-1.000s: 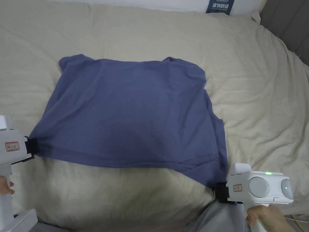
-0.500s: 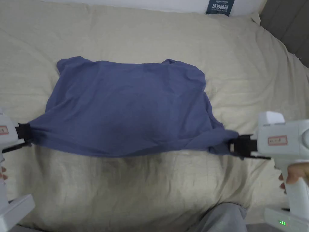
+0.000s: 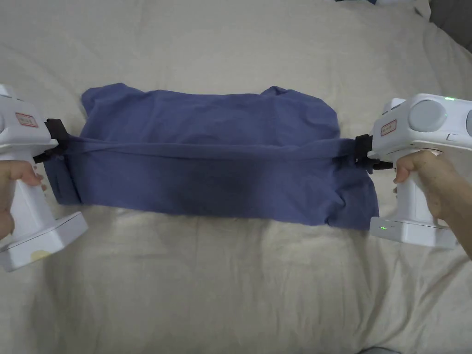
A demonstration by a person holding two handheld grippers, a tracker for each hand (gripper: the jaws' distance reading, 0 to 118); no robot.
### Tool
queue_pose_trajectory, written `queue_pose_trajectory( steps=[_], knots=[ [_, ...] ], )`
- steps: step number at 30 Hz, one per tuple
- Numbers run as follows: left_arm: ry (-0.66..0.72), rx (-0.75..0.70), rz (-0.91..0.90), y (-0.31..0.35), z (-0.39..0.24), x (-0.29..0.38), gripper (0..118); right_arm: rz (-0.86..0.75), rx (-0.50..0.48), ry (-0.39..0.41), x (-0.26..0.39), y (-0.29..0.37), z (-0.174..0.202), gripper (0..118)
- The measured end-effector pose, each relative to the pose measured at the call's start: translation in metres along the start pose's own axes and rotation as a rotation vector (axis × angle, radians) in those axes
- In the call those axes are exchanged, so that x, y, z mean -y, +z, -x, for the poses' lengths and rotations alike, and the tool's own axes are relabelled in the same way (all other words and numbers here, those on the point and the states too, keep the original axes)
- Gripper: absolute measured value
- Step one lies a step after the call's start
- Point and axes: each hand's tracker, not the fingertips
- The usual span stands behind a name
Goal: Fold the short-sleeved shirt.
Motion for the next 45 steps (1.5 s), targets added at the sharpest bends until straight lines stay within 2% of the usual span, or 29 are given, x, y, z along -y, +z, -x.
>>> queue_pose_trajectory(
  steps=[1, 2, 3, 4, 5, 10, 16, 18, 23, 25, 26, 27, 28, 29, 32, 33, 36, 39, 45],
  knots=[
    [-0.015, -0.03, 0.004, -0.01, -0.002, -0.001, 47, 0.017, 0.0, -0.025, -0.004, -0.01, 0.0, 18],
    [-0.036, -0.051, 0.002, -0.017, -0.003, -0.002, 74, 0.022, 0.004, -0.033, -0.008, -0.018, -0.001, 34],
    [-0.052, -0.06, 0.008, -0.024, -0.004, -0.002, 97, 0.028, 0.007, -0.041, -0.01, -0.024, -0.002, 65],
    [-0.066, -0.064, 0.013, -0.029, -0.004, -0.002, 107, 0.032, 0.01, -0.048, -0.012, -0.028, -0.002, 83],
    [-0.068, -0.064, 0.009, -0.03, -0.005, -0.003, 113, 0.029, 0.009, -0.048, -0.014, -0.03, -0.004, 92],
    [-0.11, -0.055, -0.087, -0.007, -0.005, 0.002, 114, -0.119, -0.016, -0.062, -0.007, 0.001, -0.01, 101],
    [-0.267, -0.051, -0.312, 0.071, -0.006, 0.037, 114, -0.475, -0.079, 0.047, 0.045, 0.094, -0.008, 107],
    [-0.33, -0.049, -0.391, 0.1, -0.006, 0.054, 116, -0.595, -0.08, 0.087, 0.072, 0.124, -0.004, 115],
    [-0.425, -0.066, -0.596, 0.165, -0.008, 0.104, 116, -0.804, -0.075, 0.093, 0.139, 0.178, 0.004, 118],
    [-0.439, -0.04, -0.626, 0.183, -0.007, 0.12, 105, -0.821, -0.069, 0.09, 0.163, 0.19, 0.009, 118],
    [-0.448, -0.032, -0.633, 0.19, -0.007, 0.127, 92, -0.833, -0.07, 0.088, 0.172, 0.194, 0.01, 118],
    [-0.447, -0.035, -0.655, 0.199, -0.008, 0.137, 67, -0.848, -0.064, 0.073, 0.184, 0.2, 0.012, 118],
    [-0.442, -0.034, -0.672, 0.205, -0.008, 0.144, 46, -0.852, -0.075, 0.063, 0.192, 0.205, 0.013, 117],
    [-0.436, -0.027, -0.675, 0.207, -0.007, 0.146, 30, -0.852, -0.084, 0.054, 0.2, 0.209, 0.014, 108],
    [-0.397, 0.011, -0.688, 0.223, -0.005, 0.155, 0, -0.857, -0.104, 0.033, 0.216, 0.218, 0.017, 26],
    [-0.393, 0.009, -0.695, 0.226, -0.006, 0.156, 0, -0.857, -0.105, 0.027, 0.22, 0.218, 0.018, 3],
    [-0.408, 0.047, -0.684, 0.233, -0.006, 0.157, 0, -0.851, -0.139, -0.008, 0.223, 0.217, 0.016, 1],
    [-0.441, 0.046, -0.656, 0.233, -0.007, 0.155, 0, -0.828, -0.125, 0.004, 0.224, 0.218, 0.016, 1],
    [-0.345, 0.068, -0.462, 0.212, -0.004, 0.109, 0, -0.832, -0.121, 0.03, 0.223, 0.222, 0.016, 1]
  ],
)
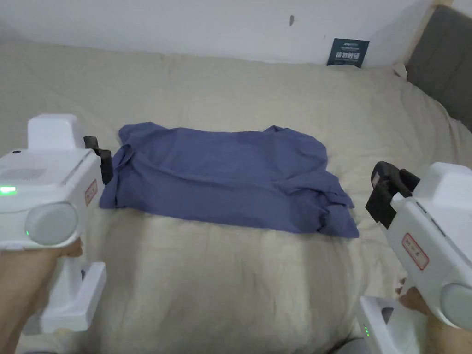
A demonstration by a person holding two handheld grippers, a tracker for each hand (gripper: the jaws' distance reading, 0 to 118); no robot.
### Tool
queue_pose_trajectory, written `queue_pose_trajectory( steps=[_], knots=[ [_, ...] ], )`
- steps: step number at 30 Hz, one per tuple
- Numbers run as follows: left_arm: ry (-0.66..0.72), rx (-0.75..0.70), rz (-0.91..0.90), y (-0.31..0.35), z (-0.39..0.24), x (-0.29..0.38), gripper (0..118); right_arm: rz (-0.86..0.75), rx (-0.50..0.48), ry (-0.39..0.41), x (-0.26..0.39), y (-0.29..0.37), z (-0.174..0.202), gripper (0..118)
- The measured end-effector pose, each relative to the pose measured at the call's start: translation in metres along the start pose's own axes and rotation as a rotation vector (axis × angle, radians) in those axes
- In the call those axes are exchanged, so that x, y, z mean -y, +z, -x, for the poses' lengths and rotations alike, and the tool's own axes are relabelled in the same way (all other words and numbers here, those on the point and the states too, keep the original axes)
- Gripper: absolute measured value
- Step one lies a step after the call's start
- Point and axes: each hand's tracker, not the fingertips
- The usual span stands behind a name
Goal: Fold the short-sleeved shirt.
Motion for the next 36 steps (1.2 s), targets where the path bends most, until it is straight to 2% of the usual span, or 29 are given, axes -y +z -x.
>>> queue_pose_trajectory(
  steps=[1, 2, 6, 10, 15, 17, 20, 22, 23, 24, 25, 26, 27, 30, 34, 35, 36],
  knots=[
    [-0.002, -0.004, 0.051, -0.013, 0.003, -0.006, 1, 0.001, 0.0, 0.006, 0.001, 0.001, -0.001, 1],
    [-0.006, -0.009, 0.11, -0.027, 0.006, -0.012, 7, 0.008, -0.003, 0.01, 0.0, -0.001, -0.002, 1],
    [0.028, -0.001, 0.296, -0.091, 0.021, -0.023, 118, 0.04, -0.005, -0.014, 0.005, -0.012, -0.008, 1],
    [0.082, -0.017, 0.481, -0.152, 0.034, -0.015, 118, 0.096, 0.013, -0.021, 0.015, -0.028, -0.012, 1],
    [0.057, -0.07, 0.704, -0.219, 0.042, 0.018, 118, 0.169, 0.04, -0.021, 0.026, -0.054, -0.017, 1],
    [0.058, -0.05, 0.76, -0.238, 0.043, 0.034, 113, 0.189, 0.049, -0.018, 0.03, -0.063, -0.018, 1],
    [0.036, -0.106, 0.792, -0.259, 0.042, 0.051, 86, 0.219, 0.057, -0.009, 0.034, -0.076, -0.017, 1],
    [0.053, -0.122, 0.799, -0.27, 0.044, 0.06, 62, 0.238, 0.061, 0.0, 0.037, -0.083, -0.017, 1],
    [0.062, -0.125, 0.807, -0.273, 0.044, 0.063, 47, 0.244, 0.062, 0.001, 0.038, -0.085, -0.017, 1],
    [0.072, -0.116, 0.812, -0.272, 0.044, 0.066, 18, 0.249, 0.065, -0.002, 0.04, -0.087, -0.017, 1],
    [0.116, -0.065, 0.781, -0.269, 0.041, 0.067, 5, 0.253, 0.07, -0.008, 0.04, -0.089, -0.016, 1],
    [0.15, -0.026, 0.761, -0.266, 0.038, 0.067, 4, 0.258, 0.072, -0.015, 0.041, -0.091, -0.017, 1],
    [0.104, -0.112, 0.754, -0.263, 0.03, 0.068, 4, 0.262, 0.073, -0.021, 0.042, -0.092, -0.018, 1],
    [0.018, -0.08, 0.763, -0.259, 0.029, 0.067, 3, 0.282, 0.074, -0.022, 0.041, -0.099, -0.021, 1],
    [0.157, -0.059, 0.712, -0.241, 0.043, 0.045, 3, 0.391, 0.083, -0.007, 0.03, -0.127, -0.033, 2],
    [0.146, -0.052, 0.696, -0.236, 0.045, 0.04, 3, 0.43, 0.07, -0.011, 0.028, -0.138, -0.038, 8],
    [0.141, -0.052, 0.681, -0.233, 0.05, 0.034, 3, 0.475, 0.042, -0.017, 0.026, -0.153, -0.044, 28]
  ],
)
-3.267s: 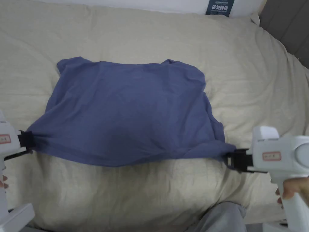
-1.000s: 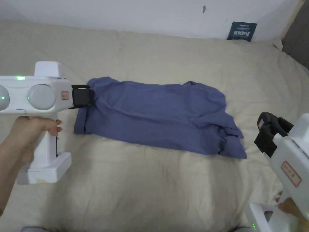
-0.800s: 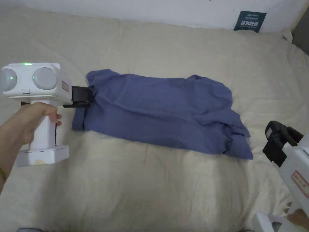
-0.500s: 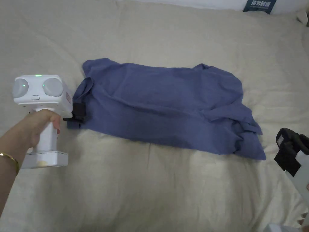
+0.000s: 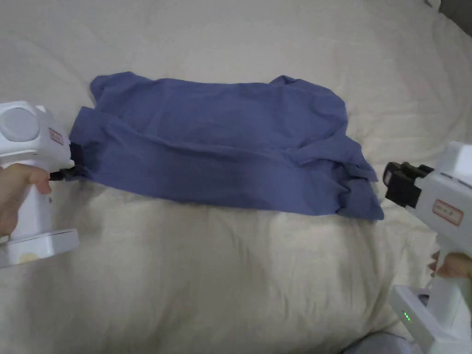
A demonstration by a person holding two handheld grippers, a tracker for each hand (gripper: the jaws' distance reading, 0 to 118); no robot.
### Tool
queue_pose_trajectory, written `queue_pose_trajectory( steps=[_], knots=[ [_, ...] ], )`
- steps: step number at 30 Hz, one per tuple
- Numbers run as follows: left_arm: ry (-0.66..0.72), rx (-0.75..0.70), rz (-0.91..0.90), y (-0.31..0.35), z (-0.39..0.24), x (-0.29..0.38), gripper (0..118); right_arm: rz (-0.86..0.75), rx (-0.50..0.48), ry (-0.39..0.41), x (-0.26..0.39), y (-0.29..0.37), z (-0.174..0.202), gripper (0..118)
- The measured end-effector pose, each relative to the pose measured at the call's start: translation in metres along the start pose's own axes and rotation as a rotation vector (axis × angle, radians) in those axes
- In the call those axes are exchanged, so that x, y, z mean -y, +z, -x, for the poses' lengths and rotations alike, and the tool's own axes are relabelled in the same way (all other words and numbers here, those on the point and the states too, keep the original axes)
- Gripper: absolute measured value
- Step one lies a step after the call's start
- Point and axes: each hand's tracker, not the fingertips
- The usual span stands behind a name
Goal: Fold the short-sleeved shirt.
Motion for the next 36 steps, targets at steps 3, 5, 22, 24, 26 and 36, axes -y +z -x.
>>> queue_pose_trajectory(
  steps=[3, 5, 22, 24, 26, 36],
  knots=[
    [0.016, 0.035, -0.026, 0.017, 0.004, -0.004, 3, 0.18, -0.036, -0.015, -0.02, -0.043, -0.008, 100],
    [0.017, 0.043, -0.035, 0.021, 0.004, -0.005, 3, 0.244, -0.033, -0.007, -0.022, -0.066, -0.01, 108],
    [-0.084, -0.027, 0.003, 0.018, 0.005, 0.005, 3, 0.504, 0.046, -0.132, -0.018, -0.118, -0.033, 9],
    [-0.077, -0.023, -0.025, 0.034, 0.006, 0.0, 2, 0.449, 0.008, -0.14, -0.039, -0.092, -0.04, 9],
    [-0.112, -0.029, -0.061, 0.051, 0.012, -0.002, 2, 0.398, -0.037, -0.144, -0.056, -0.066, -0.049, 9],
    [-0.061, 0.039, 0.025, 0.09, 0.07, 0.098, 2, 0.396, -0.108, -0.139, 0.029, 0.023, -0.067, 9]
  ],
)
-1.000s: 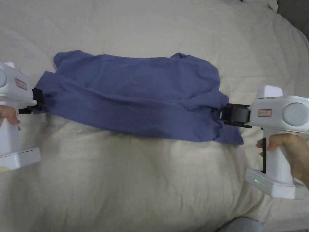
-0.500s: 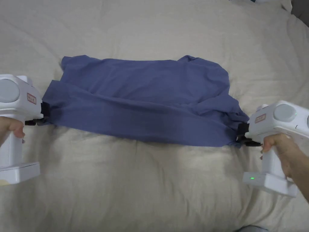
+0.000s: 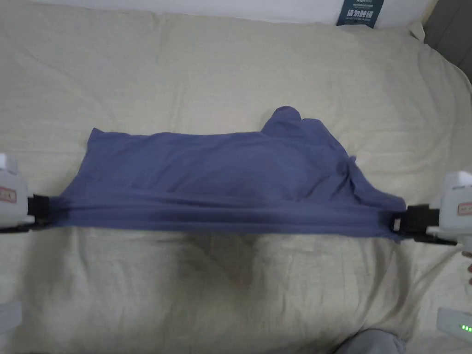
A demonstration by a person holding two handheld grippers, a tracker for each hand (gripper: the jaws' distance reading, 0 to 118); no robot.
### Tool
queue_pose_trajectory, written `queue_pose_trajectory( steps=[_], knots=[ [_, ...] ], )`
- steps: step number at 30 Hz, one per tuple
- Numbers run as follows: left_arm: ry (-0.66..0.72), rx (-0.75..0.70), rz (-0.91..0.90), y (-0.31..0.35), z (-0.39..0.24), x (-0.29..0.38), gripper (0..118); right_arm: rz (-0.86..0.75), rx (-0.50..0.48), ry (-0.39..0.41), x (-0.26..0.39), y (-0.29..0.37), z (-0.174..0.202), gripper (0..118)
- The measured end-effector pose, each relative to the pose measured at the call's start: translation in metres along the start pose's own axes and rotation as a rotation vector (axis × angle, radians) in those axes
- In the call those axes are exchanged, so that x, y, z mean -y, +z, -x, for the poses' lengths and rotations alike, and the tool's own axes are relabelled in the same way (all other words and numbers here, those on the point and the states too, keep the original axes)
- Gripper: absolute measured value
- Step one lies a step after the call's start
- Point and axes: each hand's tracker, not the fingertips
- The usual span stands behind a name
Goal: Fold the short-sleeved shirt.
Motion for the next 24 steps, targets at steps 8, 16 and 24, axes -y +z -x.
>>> queue_pose_trajectory(
  steps=[8, 16, 24],
  knots=[
    [0.016, -0.088, 0.113, -0.026, 0.004, 0.068, 78, 0.077, 0.08, -0.005, 0.066, -0.037, -0.005, 38],
    [0.069, -0.065, -0.39, 0.059, -0.008, 0.021, 114, -0.346, 0.13, 0.124, 0.02, 0.053, 0.014, 99],
    [-0.129, -0.114, -0.933, 0.129, -0.083, 0.027, 118, -0.914, 0.078, 0.27, 0.025, 0.125, 0.085, 118]
  ],
)
